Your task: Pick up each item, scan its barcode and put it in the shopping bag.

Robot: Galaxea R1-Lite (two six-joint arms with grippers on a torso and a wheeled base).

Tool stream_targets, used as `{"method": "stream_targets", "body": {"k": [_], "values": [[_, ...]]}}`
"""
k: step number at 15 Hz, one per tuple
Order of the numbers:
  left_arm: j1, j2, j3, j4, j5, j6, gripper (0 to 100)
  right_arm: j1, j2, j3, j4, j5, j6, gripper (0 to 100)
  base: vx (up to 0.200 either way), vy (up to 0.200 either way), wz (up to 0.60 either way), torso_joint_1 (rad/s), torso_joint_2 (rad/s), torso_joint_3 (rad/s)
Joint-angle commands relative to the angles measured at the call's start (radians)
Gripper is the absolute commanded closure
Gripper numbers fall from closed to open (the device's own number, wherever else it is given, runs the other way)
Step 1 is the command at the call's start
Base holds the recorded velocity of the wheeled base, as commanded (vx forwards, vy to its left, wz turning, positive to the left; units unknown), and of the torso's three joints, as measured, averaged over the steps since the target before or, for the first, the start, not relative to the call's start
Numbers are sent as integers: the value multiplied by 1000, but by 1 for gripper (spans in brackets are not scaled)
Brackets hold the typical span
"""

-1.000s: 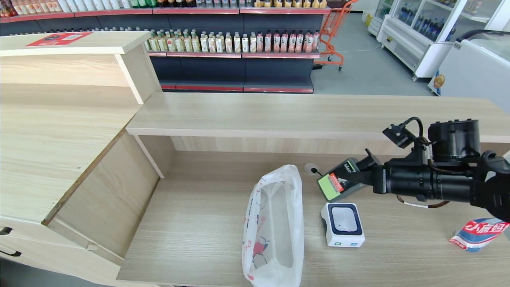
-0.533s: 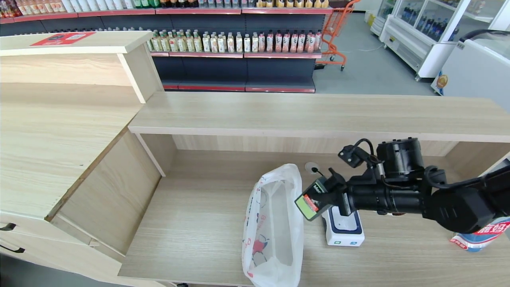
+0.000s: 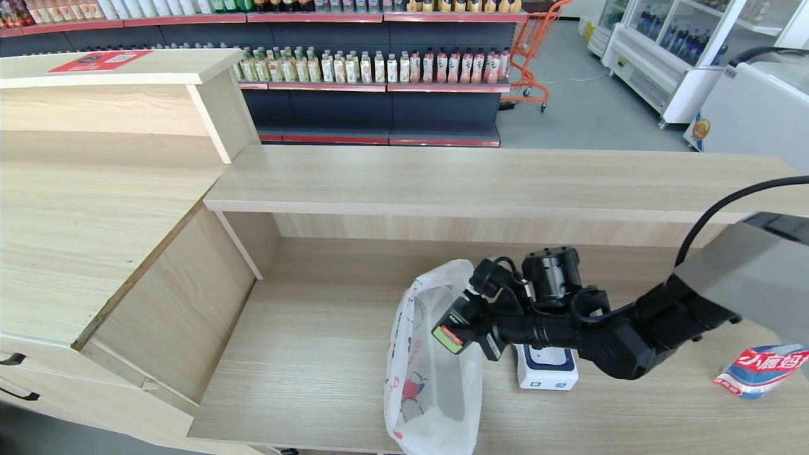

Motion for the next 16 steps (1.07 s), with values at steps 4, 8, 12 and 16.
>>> {"method": "stream_targets", "body": {"k": [4,8,12,16], "values": [[0,0,0,0,0,0,0,38,152,-60,-86,-43,-123,100,0,0,0,0,0,0],[0,0,0,0,0,0,0,42,190,-60,-138,-78,-203,100,0,0,0,0,0,0],[0,0,0,0,0,0,0,41,216,-63,-147,-82,-206,0,0,0,0,0,0,0],[0,0,0,0,0,0,0,24,132,-41,-150,-75,-97,0,0,0,0,0,0,0]]}}
